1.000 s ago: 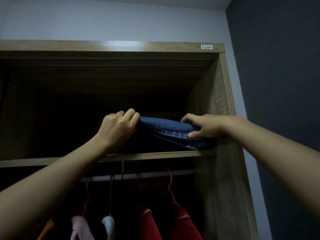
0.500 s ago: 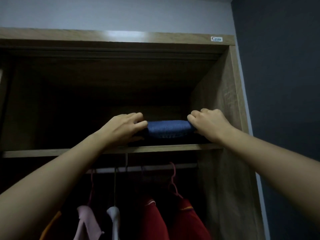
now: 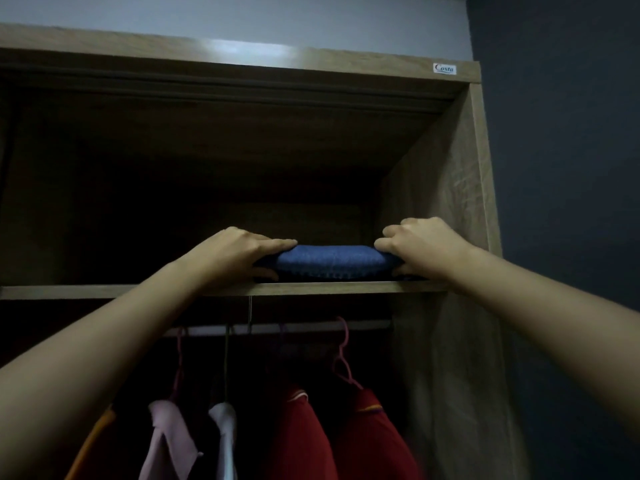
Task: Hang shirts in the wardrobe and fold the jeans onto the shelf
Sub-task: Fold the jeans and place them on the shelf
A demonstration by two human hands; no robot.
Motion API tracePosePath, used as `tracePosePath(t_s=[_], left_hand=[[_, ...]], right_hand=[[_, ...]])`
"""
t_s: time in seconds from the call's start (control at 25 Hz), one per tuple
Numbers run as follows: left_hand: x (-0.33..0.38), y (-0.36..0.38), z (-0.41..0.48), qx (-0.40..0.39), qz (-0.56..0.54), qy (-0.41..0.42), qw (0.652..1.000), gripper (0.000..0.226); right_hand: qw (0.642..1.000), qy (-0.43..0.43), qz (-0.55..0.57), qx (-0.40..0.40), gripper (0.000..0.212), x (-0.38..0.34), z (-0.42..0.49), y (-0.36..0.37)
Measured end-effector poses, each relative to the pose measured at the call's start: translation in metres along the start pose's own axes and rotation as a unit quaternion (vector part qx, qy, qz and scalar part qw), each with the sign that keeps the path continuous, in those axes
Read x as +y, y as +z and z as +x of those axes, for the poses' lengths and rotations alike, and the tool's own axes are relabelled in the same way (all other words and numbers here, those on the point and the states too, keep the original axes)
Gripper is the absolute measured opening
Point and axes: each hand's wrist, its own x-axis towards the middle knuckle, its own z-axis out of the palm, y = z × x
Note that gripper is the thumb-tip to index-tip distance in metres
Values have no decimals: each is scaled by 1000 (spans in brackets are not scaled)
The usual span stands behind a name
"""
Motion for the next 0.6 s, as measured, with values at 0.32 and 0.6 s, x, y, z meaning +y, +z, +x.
tracePosePath(t_s=[0.32, 0.6], left_hand=[[-4, -15, -15, -35, -94, -62, 993, 50], [2, -2, -22, 97, 55, 17, 994, 46]], right_hand=[[989, 72, 109, -72, 37, 5, -18, -1], [991, 116, -19, 58, 22, -14, -14, 6]])
